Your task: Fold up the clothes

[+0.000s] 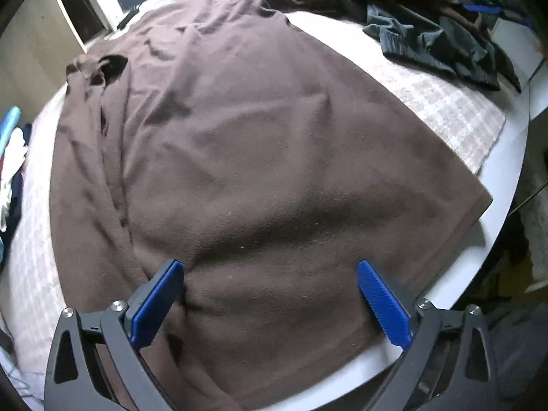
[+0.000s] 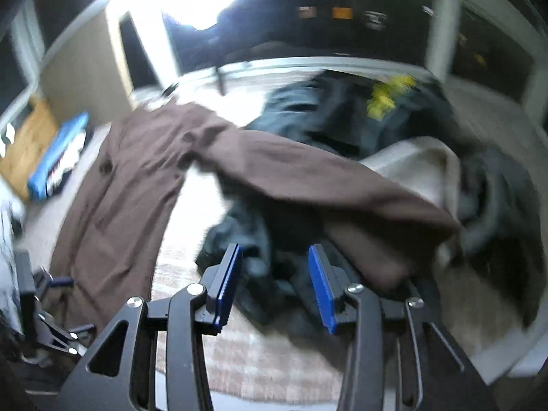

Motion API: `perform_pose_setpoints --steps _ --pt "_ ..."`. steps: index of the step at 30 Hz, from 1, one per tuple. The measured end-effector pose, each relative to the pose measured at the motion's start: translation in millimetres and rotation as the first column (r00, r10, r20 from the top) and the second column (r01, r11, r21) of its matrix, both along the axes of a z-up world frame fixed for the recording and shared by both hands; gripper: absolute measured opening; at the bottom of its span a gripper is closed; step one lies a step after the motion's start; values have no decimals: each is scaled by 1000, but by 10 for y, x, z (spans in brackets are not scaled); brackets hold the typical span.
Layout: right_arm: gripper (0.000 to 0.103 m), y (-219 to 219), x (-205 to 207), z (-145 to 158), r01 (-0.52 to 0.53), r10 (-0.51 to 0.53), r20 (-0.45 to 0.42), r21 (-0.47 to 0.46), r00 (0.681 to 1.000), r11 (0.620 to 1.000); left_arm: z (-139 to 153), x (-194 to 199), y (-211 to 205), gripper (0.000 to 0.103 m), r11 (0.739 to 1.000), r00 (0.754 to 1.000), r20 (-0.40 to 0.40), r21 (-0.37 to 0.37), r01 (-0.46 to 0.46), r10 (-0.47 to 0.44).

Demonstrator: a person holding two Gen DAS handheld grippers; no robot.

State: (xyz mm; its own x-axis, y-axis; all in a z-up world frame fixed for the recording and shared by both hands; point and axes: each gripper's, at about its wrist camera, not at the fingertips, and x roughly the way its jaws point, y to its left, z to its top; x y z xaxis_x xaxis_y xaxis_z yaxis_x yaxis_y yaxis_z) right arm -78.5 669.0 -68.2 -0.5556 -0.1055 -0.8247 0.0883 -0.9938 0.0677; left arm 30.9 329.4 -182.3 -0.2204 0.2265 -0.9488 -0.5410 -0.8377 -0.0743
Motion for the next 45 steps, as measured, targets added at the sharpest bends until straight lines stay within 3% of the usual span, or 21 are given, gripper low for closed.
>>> perform_pose_setpoints --steps 2,6,9,12,14,15,16,24,25,27,28,30,34,38,42,45 --pt "40 -213 -223 -41 -60 59 18 62 998 996 9 -2 26 100 1000 1000 -3 -12 6 -6" --pt "40 -505 -631 -162 -165 155 69 179 986 970 196 -165 -197 100 986 994 50 133 -98 92" --pt "41 -663 -900 -374 -254 224 132 303 966 918 246 -214 -166 100 984 993 32 131 -119 116" --pt "41 -619 -1055 -525 -294 246 177 340 953 894 297 -263 -135 100 982 990 14 128 -141 140" --pt "37 -577 -1110 -552 -317 269 188 317 945 894 331 -295 -114 100 980 988 1 127 -155 156" --pt "27 -544 -1132 -529 -326 279 192 288 941 900 348 -312 -104 100 979 986 -5 127 -162 164" --pt "3 -493 -1156 -474 -333 292 192 242 937 911 365 -328 -93 100 977 985 -11 126 -169 172" --pt "3 142 -1472 269 -317 323 87 -74 943 946 466 -447 44 100 971 977 -36 124 -206 212" --pt "3 243 -1555 342 -302 306 74 -68 949 951 473 -459 74 100 971 977 -35 122 -204 210" --pt "4 431 -1755 362 -230 228 66 34 972 973 450 -498 163 100 974 978 -35 108 -201 206" --pt "9 547 -1866 327 -186 179 85 71 980 980 434 -522 211 100 974 978 -33 101 -201 205" --pt "12 844 -1992 297 -102 97 108 44 989 994 407 -586 301 100 976 980 -12 95 -197 199" --pt "16 1361 -1685 504 -8 10 15 -92 1000 996 423 -764 501 100 984 988 -15 85 -155 156" --pt "40 1685 -929 515 70 -75 -19 -177 997 982 512 -1026 698 100 993 992 -73 69 -96 101" --pt "42 1949 -141 135 190 -189 33 -278 981 942 542 -1400 911 100 999 992 -127 41 -12 18" --pt "42 2108 187 -137 285 -271 92 -395 958 873 575 -1636 1131 100 999 984 -174 4 35 -33"
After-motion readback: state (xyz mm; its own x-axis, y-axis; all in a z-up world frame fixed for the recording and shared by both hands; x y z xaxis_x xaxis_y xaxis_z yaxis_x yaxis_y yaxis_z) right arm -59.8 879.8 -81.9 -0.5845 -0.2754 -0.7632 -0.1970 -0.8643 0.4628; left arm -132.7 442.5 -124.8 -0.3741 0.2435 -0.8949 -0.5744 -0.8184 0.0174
